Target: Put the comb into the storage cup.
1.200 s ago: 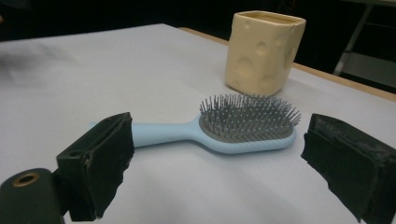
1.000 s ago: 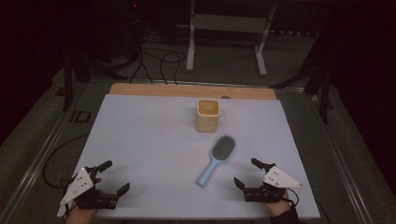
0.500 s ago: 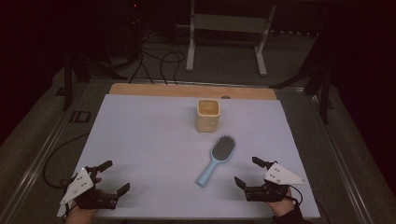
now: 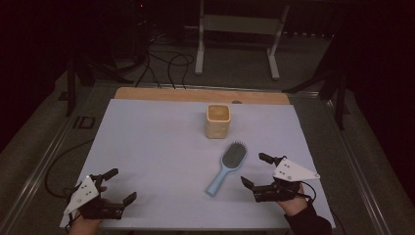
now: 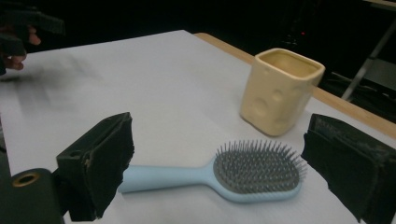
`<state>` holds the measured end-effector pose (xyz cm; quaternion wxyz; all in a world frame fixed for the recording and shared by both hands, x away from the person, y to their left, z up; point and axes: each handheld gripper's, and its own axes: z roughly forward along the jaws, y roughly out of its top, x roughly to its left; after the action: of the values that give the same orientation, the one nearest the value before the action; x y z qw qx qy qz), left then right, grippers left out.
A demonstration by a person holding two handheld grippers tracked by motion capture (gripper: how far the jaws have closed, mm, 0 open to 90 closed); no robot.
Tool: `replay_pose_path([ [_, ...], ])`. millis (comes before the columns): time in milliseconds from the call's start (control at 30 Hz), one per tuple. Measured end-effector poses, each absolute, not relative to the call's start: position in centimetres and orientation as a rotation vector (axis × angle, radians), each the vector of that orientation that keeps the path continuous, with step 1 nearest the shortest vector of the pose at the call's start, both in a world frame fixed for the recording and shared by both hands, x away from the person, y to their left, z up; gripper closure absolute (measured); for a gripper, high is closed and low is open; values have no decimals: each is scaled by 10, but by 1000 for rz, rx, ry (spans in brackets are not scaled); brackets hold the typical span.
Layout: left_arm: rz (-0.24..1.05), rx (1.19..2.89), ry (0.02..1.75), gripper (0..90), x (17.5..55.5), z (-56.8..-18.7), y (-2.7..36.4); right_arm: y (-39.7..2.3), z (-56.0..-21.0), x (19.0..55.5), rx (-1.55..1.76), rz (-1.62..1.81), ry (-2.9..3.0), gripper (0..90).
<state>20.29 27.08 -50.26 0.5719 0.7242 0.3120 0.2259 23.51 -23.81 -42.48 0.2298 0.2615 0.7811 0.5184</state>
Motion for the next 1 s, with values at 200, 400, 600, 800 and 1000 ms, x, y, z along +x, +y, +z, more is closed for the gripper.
replay_pose_path([
  [200,527,1697,732,0,203,-503,271,-227,-416,243,676,1447,2185,82],
  [400,526,1702,731,0,203,-503,271,-211,-407,249,615,1479,2198,81],
  [600,524,1701,731,0,203,-503,271,-196,-404,257,586,1522,2221,81],
  [800,522,1706,728,0,203,-503,271,-179,-404,263,546,1530,2249,82],
  [1000,519,1704,726,0,202,-503,270,-163,-408,266,509,1523,2290,83],
])
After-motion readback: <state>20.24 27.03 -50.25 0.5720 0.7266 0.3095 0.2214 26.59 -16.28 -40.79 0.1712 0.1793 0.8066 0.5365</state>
